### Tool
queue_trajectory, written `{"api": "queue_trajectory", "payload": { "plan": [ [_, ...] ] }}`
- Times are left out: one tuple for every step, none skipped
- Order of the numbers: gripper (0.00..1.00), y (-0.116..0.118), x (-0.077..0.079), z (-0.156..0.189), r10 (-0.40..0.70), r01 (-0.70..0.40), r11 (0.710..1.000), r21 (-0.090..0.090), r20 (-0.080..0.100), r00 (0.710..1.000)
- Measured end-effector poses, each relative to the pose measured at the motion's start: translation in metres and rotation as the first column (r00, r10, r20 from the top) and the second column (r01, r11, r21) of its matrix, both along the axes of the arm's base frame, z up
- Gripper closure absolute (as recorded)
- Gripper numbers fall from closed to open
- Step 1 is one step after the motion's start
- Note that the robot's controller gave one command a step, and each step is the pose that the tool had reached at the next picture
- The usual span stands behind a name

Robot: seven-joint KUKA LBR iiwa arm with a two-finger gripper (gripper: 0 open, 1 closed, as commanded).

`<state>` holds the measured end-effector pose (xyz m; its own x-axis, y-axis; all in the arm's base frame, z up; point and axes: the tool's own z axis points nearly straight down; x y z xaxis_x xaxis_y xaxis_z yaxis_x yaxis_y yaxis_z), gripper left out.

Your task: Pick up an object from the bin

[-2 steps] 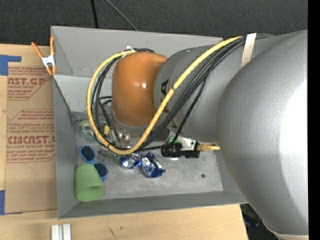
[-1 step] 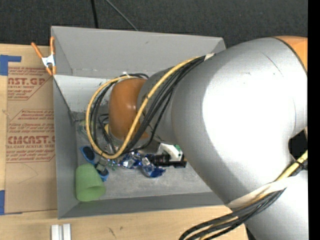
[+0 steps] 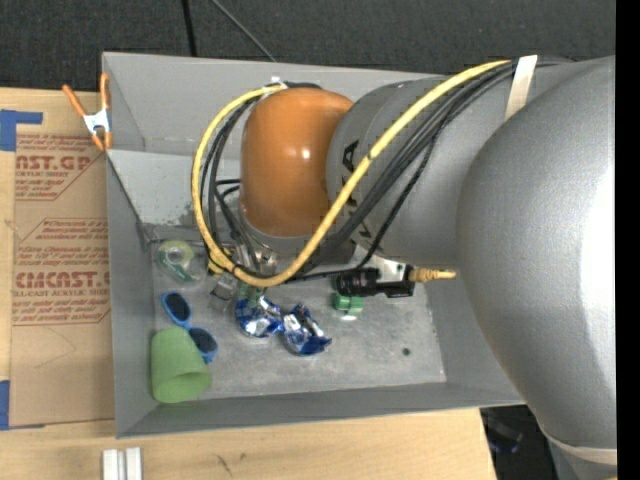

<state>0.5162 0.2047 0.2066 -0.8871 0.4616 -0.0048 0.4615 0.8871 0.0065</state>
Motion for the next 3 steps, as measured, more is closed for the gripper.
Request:
{"api": "queue_trajectory", "payload": {
  "plan": [
    [1.00,-0.038,0.006,-0.069,-0.041,0.041,0.999,-0.008,-0.013,0.999],
    [1.00,-0.115,0.070,-0.047,-0.045,0.045,0.999,-0.007,0.000,0.999],
    [0.00,-0.109,0.067,-0.049,-0.038,0.038,0.999,-0.004,-0.005,0.999]
  ]
}}
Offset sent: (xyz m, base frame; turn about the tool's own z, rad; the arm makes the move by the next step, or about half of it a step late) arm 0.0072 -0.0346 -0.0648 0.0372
